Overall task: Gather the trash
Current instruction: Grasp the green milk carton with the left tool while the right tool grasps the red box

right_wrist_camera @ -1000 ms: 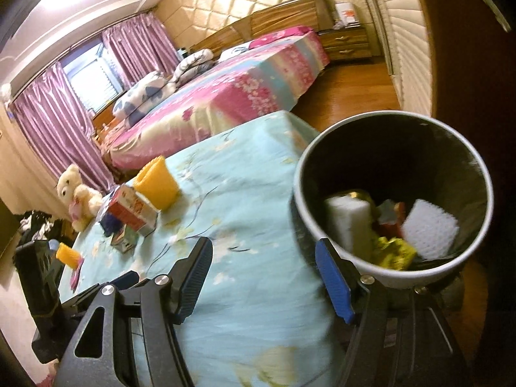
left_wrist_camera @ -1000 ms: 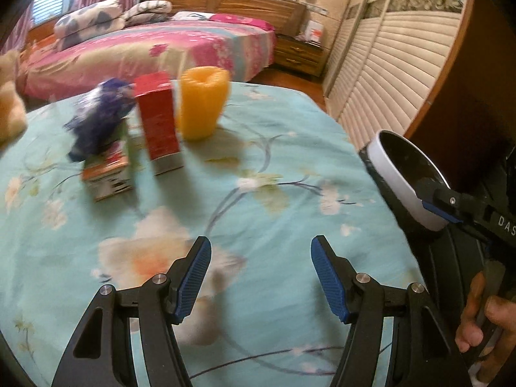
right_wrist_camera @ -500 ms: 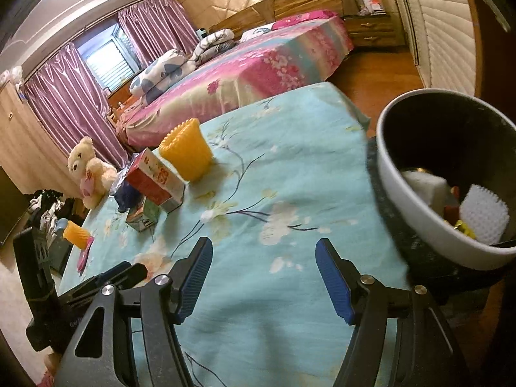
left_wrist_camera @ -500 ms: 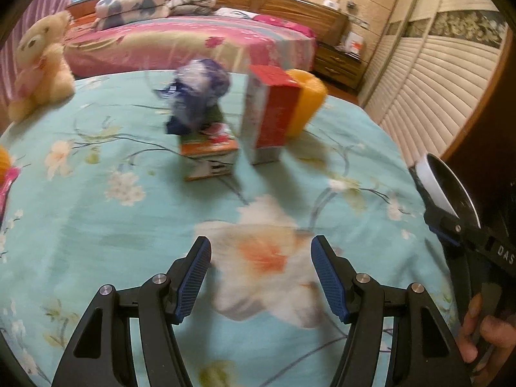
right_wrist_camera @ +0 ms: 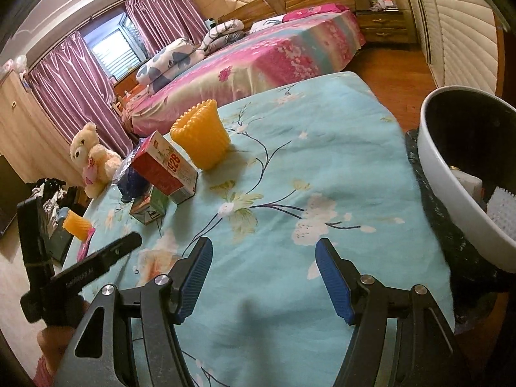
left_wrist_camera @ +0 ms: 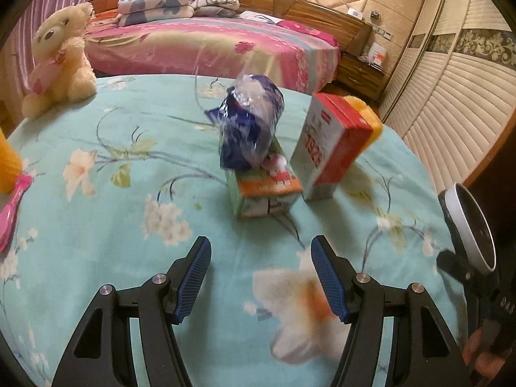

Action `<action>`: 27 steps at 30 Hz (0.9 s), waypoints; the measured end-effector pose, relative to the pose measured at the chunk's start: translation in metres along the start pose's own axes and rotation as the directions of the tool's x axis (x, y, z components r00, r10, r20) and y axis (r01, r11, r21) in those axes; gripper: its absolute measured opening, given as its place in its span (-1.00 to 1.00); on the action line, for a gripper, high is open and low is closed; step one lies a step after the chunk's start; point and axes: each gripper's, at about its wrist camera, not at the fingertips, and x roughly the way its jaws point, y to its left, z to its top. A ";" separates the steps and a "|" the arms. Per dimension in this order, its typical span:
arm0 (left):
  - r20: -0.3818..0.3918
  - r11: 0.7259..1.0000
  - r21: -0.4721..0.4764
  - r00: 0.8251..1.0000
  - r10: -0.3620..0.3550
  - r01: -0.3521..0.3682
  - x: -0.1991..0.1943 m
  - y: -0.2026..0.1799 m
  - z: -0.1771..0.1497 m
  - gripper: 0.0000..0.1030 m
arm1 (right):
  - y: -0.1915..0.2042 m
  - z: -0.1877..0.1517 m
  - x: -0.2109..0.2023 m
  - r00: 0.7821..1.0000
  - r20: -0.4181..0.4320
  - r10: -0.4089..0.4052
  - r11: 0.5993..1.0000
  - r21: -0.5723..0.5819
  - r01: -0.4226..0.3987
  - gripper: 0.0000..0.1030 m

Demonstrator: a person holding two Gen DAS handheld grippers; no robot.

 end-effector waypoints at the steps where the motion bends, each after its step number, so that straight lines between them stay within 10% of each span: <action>1: 0.001 1.000 0.003 1.000 0.003 -0.003 0.003 0.000 0.003 0.24 | 0.000 0.000 0.000 1.000 0.001 0.001 1.000 -0.001 -0.001 0.32; 15: 0.007 1.000 0.006 1.000 -0.006 0.006 0.051 0.003 0.036 0.01 | 0.016 0.012 0.022 1.000 -0.005 0.019 1.000 -0.022 -0.019 0.22; 27: 0.002 0.992 -0.060 0.993 -0.114 0.114 0.011 0.067 0.010 -0.01 | 0.057 0.017 0.050 0.997 -0.044 0.061 0.994 -0.093 -0.065 0.11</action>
